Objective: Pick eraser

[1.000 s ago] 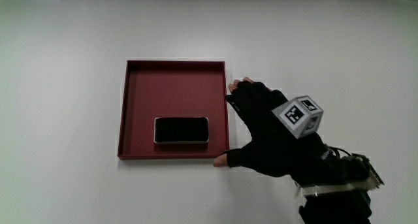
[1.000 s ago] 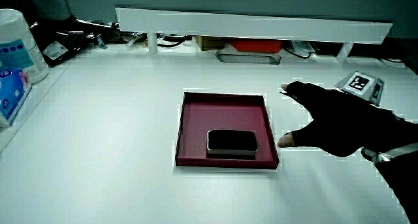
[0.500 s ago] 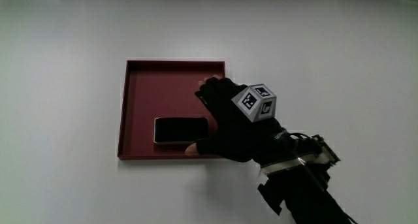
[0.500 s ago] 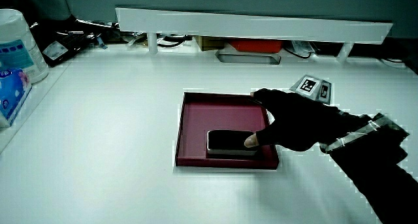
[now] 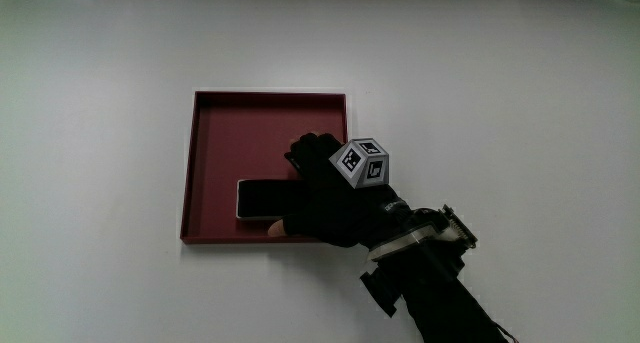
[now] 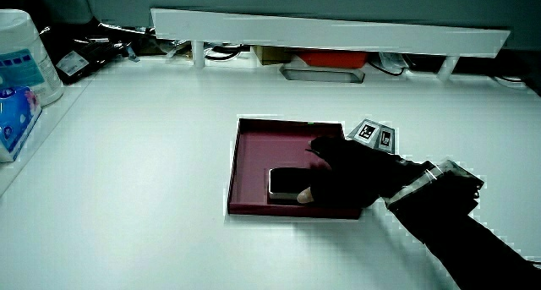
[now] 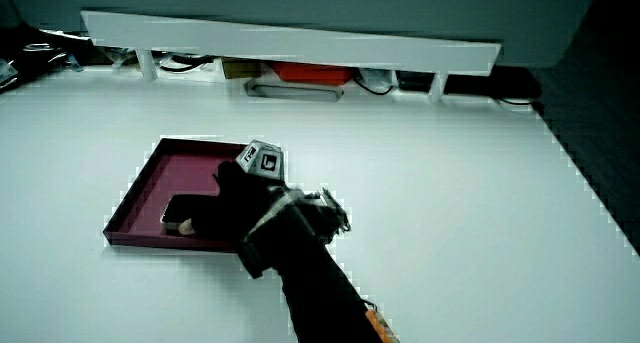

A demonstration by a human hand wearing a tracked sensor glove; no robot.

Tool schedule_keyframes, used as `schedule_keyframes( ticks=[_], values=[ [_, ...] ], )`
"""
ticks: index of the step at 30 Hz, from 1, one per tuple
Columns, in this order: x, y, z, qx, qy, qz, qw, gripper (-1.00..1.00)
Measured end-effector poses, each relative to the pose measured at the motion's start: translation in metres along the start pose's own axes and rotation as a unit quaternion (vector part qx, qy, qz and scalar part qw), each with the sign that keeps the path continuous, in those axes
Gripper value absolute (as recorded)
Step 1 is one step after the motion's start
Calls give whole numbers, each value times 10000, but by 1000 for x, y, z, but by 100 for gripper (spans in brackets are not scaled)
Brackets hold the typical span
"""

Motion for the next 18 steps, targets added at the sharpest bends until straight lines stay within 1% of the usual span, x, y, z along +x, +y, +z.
schedule_keyframes(
  ticks=[1, 2, 3, 4, 5, 7, 8, 9, 10, 12, 13, 14, 15, 16, 18],
  values=[
    [-1, 0, -1, 9, -28, 18, 10000, 0],
    [-4, 0, 0, -26, 41, 43, 10000, 0],
    [-3, 3, -3, -11, -25, 2, 10000, 0],
    [-4, 3, -4, -16, -21, 17, 10000, 0],
    [-3, 6, -6, -64, -63, 15, 10000, 0],
    [-2, 8, -10, -56, -45, -33, 10000, 0],
    [-1, 10, -11, -113, 57, 8, 9999, 0],
    [-4, 7, -9, -56, 40, 51, 10000, 0],
    [0, 10, -12, -32, -3, -15, 10000, 0],
    [-1, 11, -13, -90, 0, 19, 10000, 0],
    [-1, 11, -14, -51, -44, -16, 10000, 0],
    [0, 12, -15, -46, -107, -79, 9999, 4],
    [0, 12, -15, -91, -62, -32, 9999, 8],
    [0, 12, -15, -80, -1, -3, 10000, 12],
    [1, 12, -16, -15, -37, -26, 10000, 20]
  ],
)
